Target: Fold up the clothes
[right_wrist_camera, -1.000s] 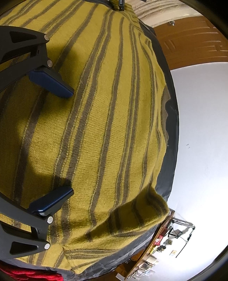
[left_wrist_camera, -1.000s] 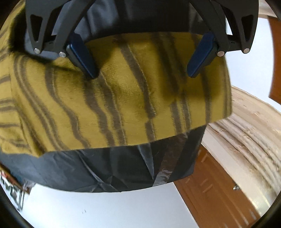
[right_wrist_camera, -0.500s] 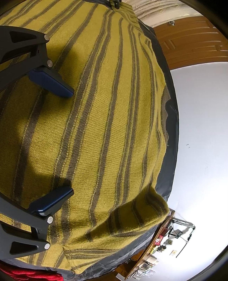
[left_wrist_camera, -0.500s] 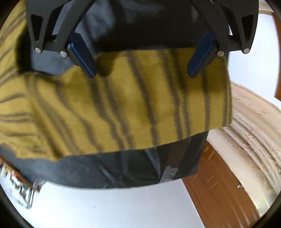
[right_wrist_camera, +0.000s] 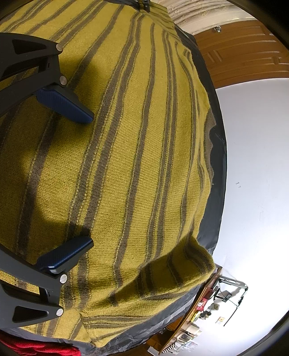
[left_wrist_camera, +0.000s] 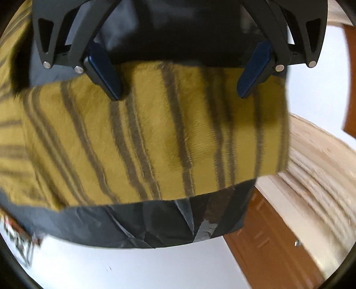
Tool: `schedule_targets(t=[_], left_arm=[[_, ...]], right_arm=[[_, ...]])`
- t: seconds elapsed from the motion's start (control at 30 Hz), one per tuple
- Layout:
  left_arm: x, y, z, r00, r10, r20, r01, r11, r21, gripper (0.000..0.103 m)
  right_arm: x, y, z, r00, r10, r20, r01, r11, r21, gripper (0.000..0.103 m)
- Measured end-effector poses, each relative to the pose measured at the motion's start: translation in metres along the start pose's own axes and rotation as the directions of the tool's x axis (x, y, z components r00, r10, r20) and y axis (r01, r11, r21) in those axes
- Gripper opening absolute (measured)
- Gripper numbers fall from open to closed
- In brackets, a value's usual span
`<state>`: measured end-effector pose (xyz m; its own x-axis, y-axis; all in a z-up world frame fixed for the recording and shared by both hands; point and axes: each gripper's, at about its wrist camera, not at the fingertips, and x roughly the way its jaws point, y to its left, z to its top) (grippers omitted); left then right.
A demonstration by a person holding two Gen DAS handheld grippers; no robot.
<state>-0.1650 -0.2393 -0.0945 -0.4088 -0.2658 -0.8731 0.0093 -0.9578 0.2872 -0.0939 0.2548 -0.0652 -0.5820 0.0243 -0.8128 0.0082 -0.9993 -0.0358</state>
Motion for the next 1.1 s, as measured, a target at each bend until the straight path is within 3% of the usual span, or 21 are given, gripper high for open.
schedule_targets(t=[0.1, 0.23, 0.33, 0.5, 0.73, 0.97, 1.03, 1.1], left_arm=[[0.000, -0.002, 0.002, 0.999, 0.036, 0.003, -0.036, 0.999, 0.027, 0.103], [0.000, 0.012, 0.007, 1.000, 0.017, 0.013, -0.017, 1.000, -0.022, 0.103], [-0.009, 0.013, 0.010, 0.995, -0.088, 0.039, 0.093, 0.988, -0.124, 0.103], [-0.011, -0.010, 0.026, 0.970, -0.233, 0.072, 0.243, 0.947, -0.211, 0.103], [0.015, -0.038, 0.038, 0.977, -0.208, 0.041, 0.212, 0.958, -0.194, 0.103], [0.026, -0.039, 0.047, 0.981, -0.191, 0.040, 0.195, 0.961, -0.196, 0.103], [0.025, -0.035, 0.048, 0.982, -0.184, 0.036, 0.187, 0.962, -0.199, 0.103], [0.000, -0.037, 0.028, 0.984, -0.176, 0.027, 0.178, 0.962, -0.205, 0.103]], right_arm=[[0.000, 0.000, 0.000, 1.000, 0.000, 0.000, 0.000, 1.000, 0.000, 0.102], [0.000, 0.001, 0.001, 1.000, -0.001, 0.000, 0.001, 1.000, 0.000, 0.102], [0.001, 0.002, 0.001, 1.000, -0.001, -0.001, 0.001, 1.000, -0.001, 0.102], [0.000, 0.001, 0.000, 1.000, 0.000, -0.001, 0.000, 1.000, -0.001, 0.102], [0.002, 0.002, 0.002, 1.000, 0.005, -0.004, -0.005, 1.000, -0.001, 0.102], [0.009, 0.002, 0.011, 1.000, 0.016, -0.009, -0.016, 1.000, -0.007, 0.103], [0.011, 0.001, 0.013, 1.000, 0.019, -0.009, -0.019, 1.000, -0.011, 0.103], [0.012, 0.000, 0.014, 1.000, 0.024, -0.009, -0.024, 1.000, -0.016, 0.103]])
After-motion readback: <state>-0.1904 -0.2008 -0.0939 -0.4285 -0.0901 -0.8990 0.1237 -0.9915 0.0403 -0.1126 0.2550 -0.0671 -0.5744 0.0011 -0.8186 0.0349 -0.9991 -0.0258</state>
